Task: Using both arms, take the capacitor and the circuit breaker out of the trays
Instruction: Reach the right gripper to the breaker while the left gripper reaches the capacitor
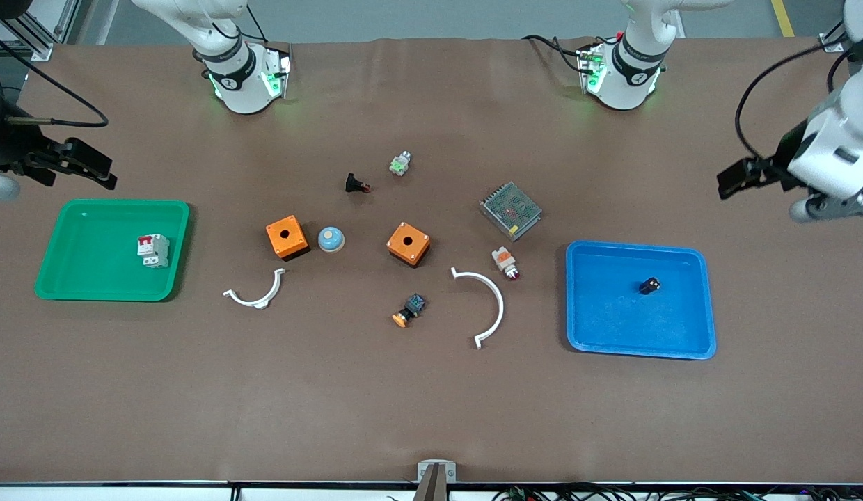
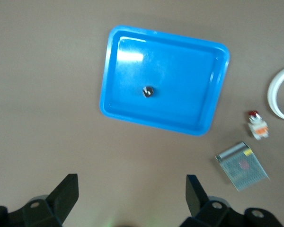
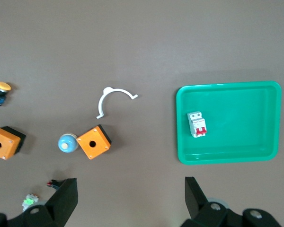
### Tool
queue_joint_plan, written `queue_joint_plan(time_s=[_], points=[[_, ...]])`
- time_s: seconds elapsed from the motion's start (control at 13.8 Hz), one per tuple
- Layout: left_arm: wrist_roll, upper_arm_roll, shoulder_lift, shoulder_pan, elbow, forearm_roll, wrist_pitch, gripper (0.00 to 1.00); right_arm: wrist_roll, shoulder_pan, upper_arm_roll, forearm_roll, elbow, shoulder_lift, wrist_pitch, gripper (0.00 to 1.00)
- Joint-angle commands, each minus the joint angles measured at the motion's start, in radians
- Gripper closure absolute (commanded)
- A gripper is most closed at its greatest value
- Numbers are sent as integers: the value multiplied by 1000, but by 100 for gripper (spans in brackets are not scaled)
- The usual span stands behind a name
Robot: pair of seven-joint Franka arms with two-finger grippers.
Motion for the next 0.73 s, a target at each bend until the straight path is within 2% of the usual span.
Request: queue_joint_plan(time_s=[0.0, 0.22, 0.44, 0.65], points=[[5, -5, 36, 8, -184, 35, 228, 0, -129, -123, 6, 4, -6, 82, 10, 0], [5, -6, 165, 57, -269, 33, 442, 0, -297, -224, 5, 4, -7, 183, 36, 0], [5, -6, 254, 60, -348, 33, 633, 1, -335, -217, 6, -11, -18, 311, 166, 0], [5, -9, 316, 83, -376, 21, 703, 4, -377, -224, 6, -51, -104, 371, 320, 0]])
